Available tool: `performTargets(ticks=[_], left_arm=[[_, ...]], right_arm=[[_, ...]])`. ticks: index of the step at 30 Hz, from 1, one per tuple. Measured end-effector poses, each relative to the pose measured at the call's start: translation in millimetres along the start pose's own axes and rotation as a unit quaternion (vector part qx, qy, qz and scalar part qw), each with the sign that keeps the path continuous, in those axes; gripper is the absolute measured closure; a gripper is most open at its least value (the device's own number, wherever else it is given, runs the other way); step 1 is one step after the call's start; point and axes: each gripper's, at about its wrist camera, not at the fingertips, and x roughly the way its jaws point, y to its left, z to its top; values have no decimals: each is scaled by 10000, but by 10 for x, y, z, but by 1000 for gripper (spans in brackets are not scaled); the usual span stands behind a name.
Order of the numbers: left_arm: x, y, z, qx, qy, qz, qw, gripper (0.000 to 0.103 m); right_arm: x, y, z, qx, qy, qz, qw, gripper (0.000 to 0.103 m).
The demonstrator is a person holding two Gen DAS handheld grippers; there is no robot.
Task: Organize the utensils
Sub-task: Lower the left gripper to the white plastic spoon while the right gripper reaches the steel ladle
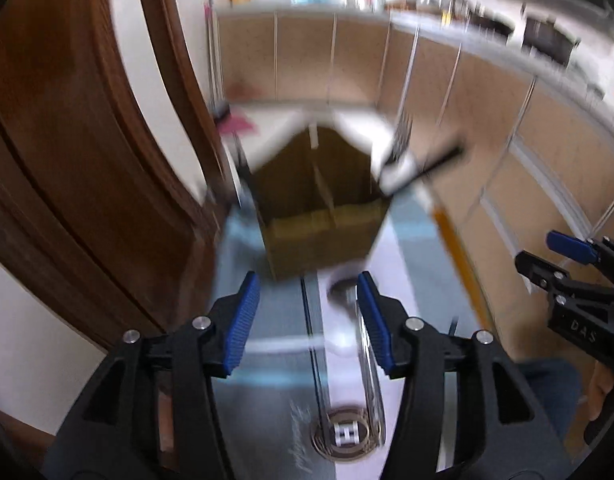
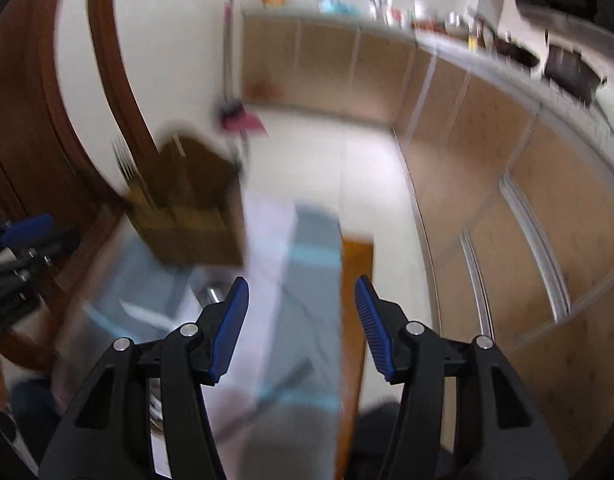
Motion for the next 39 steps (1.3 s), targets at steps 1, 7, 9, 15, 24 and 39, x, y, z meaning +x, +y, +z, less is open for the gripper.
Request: performTargets(ticks=[1,7,9,15,24,39], left_arm=[[166,-29,-79,34,206,-17,9998,52],[887,105,-454,-159,1044,314,9939,51],[1018,201,-524,-263,1195,458,9914,51],[1098,309,-577,-271,1333,542,9892,47],[1171,328,-561,-134,1360,549,9891,43],[1606,411,-471,-303,1919,839,9773,43]], right_arm=[[111,-26,-97,59,201,3,9998,48],[721,-15,-601,370,1126,224,9927,48],[854,67,-597,443,1222,387,9908,48],[1228,340,-289,1083,1294,929,9813,48],[1643,1026,-25,295,1615,529,9850,49],[1575,740,-133,477,1493,277,9873,68]])
